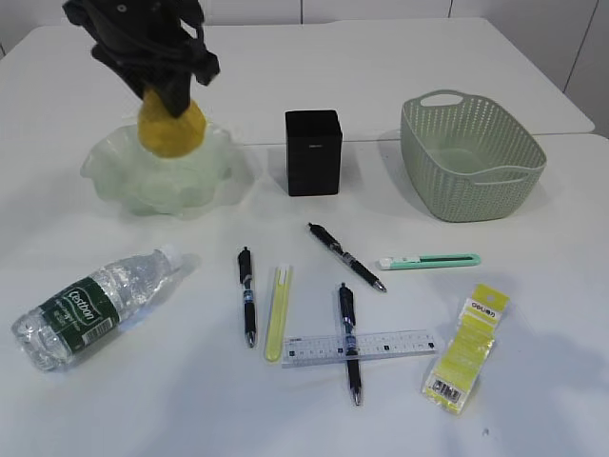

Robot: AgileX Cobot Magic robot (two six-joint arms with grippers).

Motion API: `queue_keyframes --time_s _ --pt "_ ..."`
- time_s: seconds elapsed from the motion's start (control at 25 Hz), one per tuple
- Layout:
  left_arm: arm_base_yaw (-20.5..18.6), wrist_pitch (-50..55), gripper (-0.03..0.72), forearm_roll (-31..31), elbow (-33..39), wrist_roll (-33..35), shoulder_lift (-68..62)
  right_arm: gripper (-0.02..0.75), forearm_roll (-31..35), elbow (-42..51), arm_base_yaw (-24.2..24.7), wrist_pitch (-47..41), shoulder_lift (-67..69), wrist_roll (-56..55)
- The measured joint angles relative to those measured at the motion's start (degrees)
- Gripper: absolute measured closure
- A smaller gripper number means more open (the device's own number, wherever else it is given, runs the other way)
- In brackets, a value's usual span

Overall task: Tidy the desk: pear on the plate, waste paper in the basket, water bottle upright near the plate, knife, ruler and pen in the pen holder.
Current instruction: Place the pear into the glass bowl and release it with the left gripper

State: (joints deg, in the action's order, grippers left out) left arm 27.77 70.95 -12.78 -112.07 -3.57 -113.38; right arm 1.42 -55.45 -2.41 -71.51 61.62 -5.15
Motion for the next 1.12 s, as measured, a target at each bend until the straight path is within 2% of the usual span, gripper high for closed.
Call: queue_keyframes --time_s 0.32,0.64,0.88,1.12 --pt "-6.52 0.22 0.399 -2.59 -3.19 -0.26 0.09 0.205 -0.11 0.00 0.00 0.00 1.41 0.00" --pt "-12.73 -1.63 0.398 2.17 -3.48 -0.26 -1.07 0.205 -0.20 0.00 0.00 0.00 2.22 0.00" --pt "-13.80 -5.70 0.398 5.82 -3.86 -0.26 -6.28 0.205 -0.20 0.00 0.00 0.00 2.39 0.00" --pt "-13.80 -7.08 0.398 7.66 -9.65 -0.26 -13.70 0.205 -0.20 0.00 0.00 0.00 2.39 0.00"
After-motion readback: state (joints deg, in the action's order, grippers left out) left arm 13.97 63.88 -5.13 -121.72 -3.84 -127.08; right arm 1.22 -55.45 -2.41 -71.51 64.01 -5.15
